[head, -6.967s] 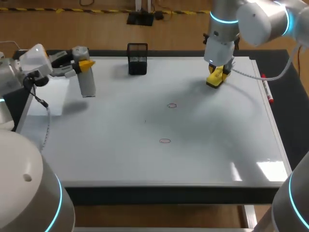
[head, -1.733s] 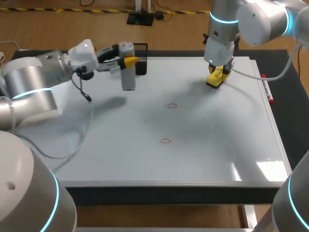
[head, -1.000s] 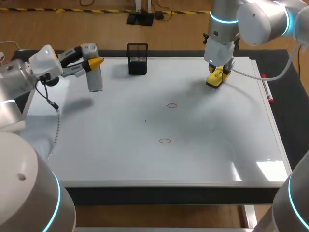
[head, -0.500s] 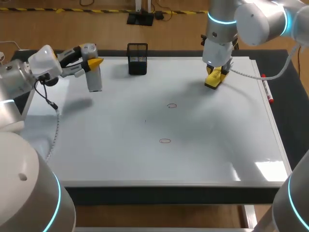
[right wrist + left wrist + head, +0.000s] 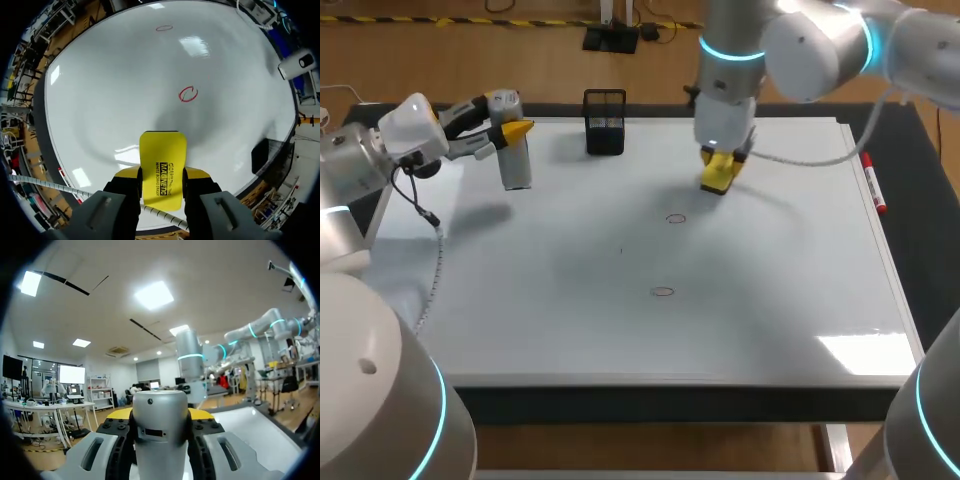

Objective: Pick up the inspection probe, press it on each red-marked spot on the whiteboard one by one, put down the probe, pick up the eraser, and wipe off all the red marks.

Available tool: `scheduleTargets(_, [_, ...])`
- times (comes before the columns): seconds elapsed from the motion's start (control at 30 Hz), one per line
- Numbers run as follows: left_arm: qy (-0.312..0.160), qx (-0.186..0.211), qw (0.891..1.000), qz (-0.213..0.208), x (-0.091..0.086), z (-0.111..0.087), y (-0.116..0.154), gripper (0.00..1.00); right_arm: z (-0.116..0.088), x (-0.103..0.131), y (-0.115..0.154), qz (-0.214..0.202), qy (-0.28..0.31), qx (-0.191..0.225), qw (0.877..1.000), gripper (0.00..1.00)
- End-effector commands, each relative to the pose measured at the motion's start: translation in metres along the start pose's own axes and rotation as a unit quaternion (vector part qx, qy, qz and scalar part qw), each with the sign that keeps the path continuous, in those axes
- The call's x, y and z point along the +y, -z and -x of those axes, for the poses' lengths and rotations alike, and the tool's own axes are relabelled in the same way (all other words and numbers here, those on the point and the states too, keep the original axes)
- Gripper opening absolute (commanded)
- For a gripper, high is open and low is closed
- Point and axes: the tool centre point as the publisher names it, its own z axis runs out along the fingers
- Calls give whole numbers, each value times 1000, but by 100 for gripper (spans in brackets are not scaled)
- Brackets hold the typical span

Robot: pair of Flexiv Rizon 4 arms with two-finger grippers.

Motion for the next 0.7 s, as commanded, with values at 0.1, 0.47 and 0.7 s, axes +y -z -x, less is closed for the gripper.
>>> scheduleTargets(0.1, [0,-1,1000,0,-1,0,0,0,30,39,6,-8,35,2,999,0])
scheduleTargets(0.47, [0,-1,1000,0,-1,0,0,0,77,100,-7,10,121,-17,993,0])
scheduleTargets(0.7, [0,-1,1000,0,-1,0,0,0,83,111,-24,25,138,-15,990,0])
